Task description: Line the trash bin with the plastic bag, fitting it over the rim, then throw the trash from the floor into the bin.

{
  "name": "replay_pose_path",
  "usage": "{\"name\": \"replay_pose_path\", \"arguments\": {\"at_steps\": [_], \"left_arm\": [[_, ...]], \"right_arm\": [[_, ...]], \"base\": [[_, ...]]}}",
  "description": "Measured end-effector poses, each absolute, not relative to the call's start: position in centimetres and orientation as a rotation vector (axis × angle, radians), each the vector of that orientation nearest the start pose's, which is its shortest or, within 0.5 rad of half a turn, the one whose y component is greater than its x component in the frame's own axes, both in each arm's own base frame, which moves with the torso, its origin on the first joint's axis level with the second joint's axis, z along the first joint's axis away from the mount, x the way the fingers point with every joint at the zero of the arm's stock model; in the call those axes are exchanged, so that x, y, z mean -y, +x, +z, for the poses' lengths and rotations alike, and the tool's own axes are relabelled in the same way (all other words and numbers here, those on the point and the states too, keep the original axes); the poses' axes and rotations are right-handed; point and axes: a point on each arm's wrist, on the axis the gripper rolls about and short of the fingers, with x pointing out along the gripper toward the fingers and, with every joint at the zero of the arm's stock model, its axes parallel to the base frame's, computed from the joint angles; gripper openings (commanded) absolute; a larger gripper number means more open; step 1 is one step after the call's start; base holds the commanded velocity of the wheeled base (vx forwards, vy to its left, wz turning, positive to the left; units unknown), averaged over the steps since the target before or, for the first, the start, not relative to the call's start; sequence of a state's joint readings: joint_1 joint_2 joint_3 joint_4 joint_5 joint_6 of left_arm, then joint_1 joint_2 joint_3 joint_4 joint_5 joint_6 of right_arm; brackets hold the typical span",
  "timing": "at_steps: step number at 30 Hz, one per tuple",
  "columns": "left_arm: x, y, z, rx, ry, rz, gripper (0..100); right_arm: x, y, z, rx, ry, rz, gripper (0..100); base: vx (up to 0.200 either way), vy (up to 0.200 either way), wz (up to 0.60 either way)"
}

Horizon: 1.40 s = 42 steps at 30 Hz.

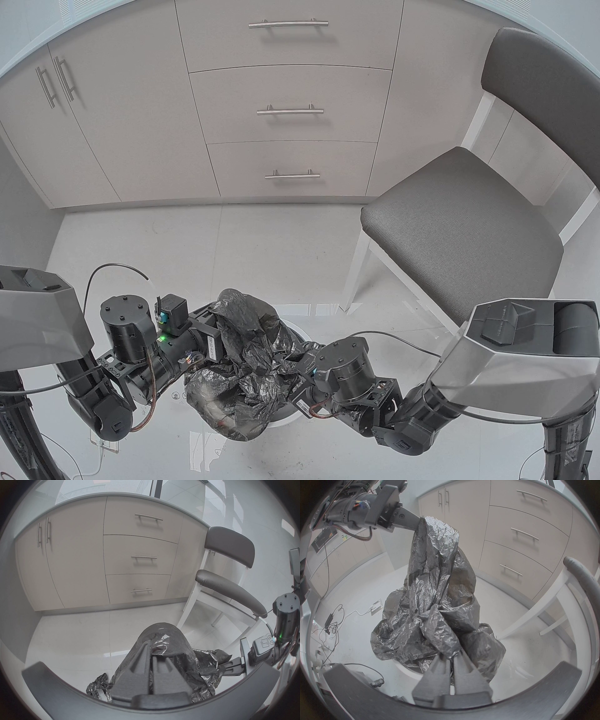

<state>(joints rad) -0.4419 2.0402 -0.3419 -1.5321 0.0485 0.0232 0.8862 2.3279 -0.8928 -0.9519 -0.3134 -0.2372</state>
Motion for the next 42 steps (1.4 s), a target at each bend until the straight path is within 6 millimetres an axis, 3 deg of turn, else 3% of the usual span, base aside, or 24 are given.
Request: {"name": "replay_pose_path", "arguments": {"at_steps": [17, 33, 42], "left_arm": [[12.3, 26.2, 6.8, -0.158, 0.063, -0.397, 0], [12.4, 26.2, 6.5, -0.166, 0.064, -0.401, 0], [12.4, 26.2, 6.5, -0.167, 0.064, -0.401, 0]], "right_arm": [[-33.2, 27.4, -2.7, -0.328, -0.496, 0.63, 0], [-33.5, 28.7, -5.9, -0.37, -0.504, 0.631, 0], [-33.7, 28.9, -6.4, -0.372, -0.507, 0.625, 0]], "base": [[0.0, 0.0, 0.0], [0.0, 0.0, 0.0], [0.0, 0.0, 0.0]]}}
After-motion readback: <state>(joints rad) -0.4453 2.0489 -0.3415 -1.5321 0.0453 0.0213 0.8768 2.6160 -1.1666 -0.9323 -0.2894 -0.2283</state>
